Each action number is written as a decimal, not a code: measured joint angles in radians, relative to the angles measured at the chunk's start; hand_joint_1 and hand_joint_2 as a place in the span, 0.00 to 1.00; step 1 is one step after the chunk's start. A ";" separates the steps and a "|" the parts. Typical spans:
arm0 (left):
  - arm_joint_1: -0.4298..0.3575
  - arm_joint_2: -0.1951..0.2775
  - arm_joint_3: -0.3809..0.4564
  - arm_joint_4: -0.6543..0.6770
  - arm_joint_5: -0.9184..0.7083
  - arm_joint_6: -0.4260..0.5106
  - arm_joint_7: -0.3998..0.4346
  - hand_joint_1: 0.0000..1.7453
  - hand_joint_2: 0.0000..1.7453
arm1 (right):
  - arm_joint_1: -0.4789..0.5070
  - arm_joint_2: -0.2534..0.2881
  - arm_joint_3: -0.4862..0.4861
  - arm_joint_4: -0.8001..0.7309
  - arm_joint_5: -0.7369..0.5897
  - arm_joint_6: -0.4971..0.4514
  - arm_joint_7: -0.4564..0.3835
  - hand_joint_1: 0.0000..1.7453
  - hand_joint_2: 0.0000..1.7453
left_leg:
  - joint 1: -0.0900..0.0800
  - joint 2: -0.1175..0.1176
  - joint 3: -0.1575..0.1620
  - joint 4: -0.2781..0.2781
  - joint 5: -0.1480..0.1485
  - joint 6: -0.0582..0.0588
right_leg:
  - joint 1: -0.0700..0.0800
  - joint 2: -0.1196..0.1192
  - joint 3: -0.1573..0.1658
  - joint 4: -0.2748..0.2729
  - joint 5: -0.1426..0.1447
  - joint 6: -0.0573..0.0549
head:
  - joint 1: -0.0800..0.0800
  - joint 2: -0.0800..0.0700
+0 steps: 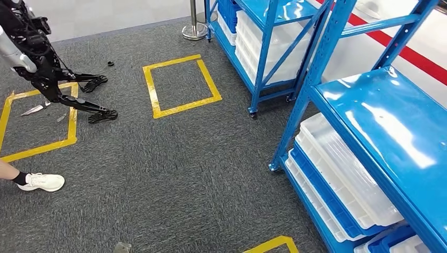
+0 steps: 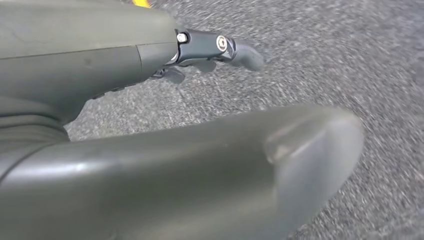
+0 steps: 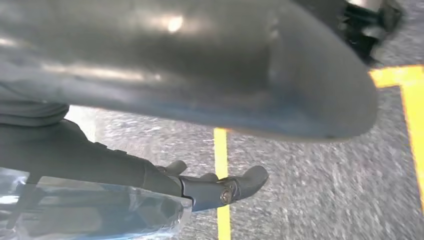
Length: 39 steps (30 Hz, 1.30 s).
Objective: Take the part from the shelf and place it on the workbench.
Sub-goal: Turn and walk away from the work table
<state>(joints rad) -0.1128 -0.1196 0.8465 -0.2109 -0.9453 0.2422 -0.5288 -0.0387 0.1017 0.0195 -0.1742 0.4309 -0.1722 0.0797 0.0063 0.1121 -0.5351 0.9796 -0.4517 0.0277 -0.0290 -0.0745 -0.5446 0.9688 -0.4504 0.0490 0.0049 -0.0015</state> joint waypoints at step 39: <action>-0.001 0.000 0.000 0.000 -0.008 0.000 -0.001 0.00 0.00 | -0.001 0.001 -0.002 0.000 0.017 -0.005 0.003 0.00 0.00 | 0.023 -0.104 -0.098 0.264 -0.161 -0.037 | 0.006 0.094 0.003 0.003 0.003 -0.066 | -0.006 0.000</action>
<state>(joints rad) -0.1139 -0.1194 0.8460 -0.2106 -0.9529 0.2426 -0.5299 -0.0395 0.1030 0.0175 -0.1743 0.4478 -0.1777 0.0824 0.0293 0.0079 -0.6333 1.2439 -0.6126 -0.0097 -0.0227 0.0192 -0.5416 0.9722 -0.4475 -0.0166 -0.0013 -0.0015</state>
